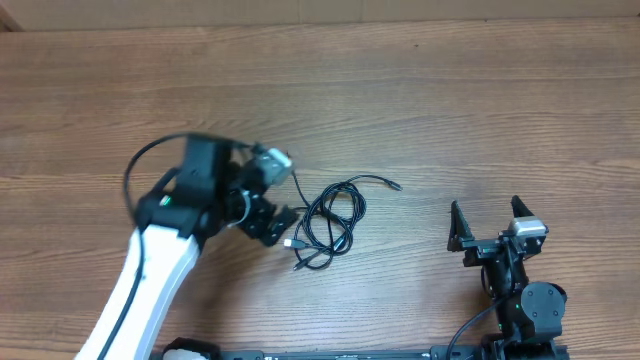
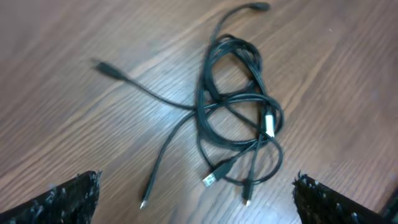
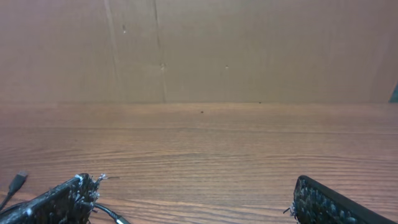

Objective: Untangle cables
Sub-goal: 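Reach the left gripper forward and down over the black cable bundle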

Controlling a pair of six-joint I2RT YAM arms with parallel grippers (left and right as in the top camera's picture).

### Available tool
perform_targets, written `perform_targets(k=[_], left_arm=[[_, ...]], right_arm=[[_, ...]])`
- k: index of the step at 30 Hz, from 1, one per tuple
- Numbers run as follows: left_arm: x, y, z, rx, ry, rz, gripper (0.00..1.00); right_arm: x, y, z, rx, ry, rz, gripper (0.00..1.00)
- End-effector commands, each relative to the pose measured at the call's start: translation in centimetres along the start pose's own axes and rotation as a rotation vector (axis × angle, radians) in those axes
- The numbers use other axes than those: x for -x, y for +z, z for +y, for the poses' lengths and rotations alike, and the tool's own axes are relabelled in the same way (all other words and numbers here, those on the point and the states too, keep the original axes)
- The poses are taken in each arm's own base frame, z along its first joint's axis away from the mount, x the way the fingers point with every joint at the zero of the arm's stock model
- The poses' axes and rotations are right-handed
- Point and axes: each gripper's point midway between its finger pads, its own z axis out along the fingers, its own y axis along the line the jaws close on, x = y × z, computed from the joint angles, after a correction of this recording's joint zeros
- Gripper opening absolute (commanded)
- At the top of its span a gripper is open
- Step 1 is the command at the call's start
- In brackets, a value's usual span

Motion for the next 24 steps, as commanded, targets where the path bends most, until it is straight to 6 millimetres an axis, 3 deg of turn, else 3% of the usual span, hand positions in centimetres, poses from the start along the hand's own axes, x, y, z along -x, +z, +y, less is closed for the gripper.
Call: perform_targets(k=[1, 9, 24], left_arm=[[1.3, 1.8, -0.5, -0.028, 0.07, 0.065, 1.0], [1.1, 5.9, -0.6, -0.085, 0.072, 0.141, 1.0], [1.1, 10.6, -0.2, -0.167, 0.05, 0.142, 1.0]], right_arm=[[-0.1, 0.0, -0.2, -0.008, -0.004, -0.006, 1.0], [-0.1, 0.0, -0.2, -0.008, -0.004, -0.006, 1.0], [-0.1, 0.0, -0.2, -0.008, -0.004, -0.006, 1.0]])
